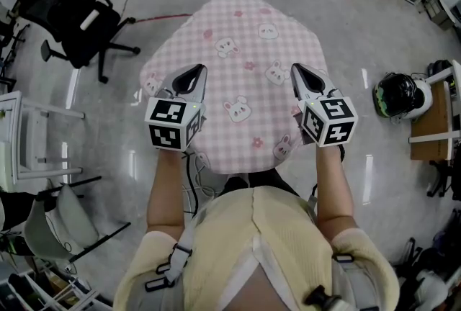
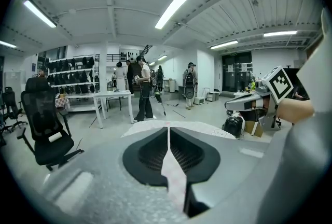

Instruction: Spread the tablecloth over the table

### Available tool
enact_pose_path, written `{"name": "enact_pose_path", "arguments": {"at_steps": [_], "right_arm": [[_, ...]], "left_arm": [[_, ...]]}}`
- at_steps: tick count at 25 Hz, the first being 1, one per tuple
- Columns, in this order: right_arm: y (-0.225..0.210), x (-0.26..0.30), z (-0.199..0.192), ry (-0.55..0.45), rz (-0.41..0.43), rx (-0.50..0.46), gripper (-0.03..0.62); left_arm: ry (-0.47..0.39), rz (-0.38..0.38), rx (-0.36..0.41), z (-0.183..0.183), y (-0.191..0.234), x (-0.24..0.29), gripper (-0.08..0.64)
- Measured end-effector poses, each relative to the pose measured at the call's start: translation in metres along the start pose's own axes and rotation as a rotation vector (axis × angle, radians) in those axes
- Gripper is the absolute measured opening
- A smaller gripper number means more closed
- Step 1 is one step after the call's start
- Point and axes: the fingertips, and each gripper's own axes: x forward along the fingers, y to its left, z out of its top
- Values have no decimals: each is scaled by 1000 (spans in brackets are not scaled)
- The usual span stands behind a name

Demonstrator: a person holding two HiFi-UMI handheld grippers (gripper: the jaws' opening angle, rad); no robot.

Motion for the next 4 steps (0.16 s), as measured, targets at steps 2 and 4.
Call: {"name": "enact_pose_path", "arguments": {"at_steps": [2,4], "right_arm": [[1,2,-1,3,3,8,5],[1,5,-1,5,6,16,5]], "left_arm": [[2,-1,-3,-1,3,1,15],[5,-1,-5,-2,5,2,15]]}}
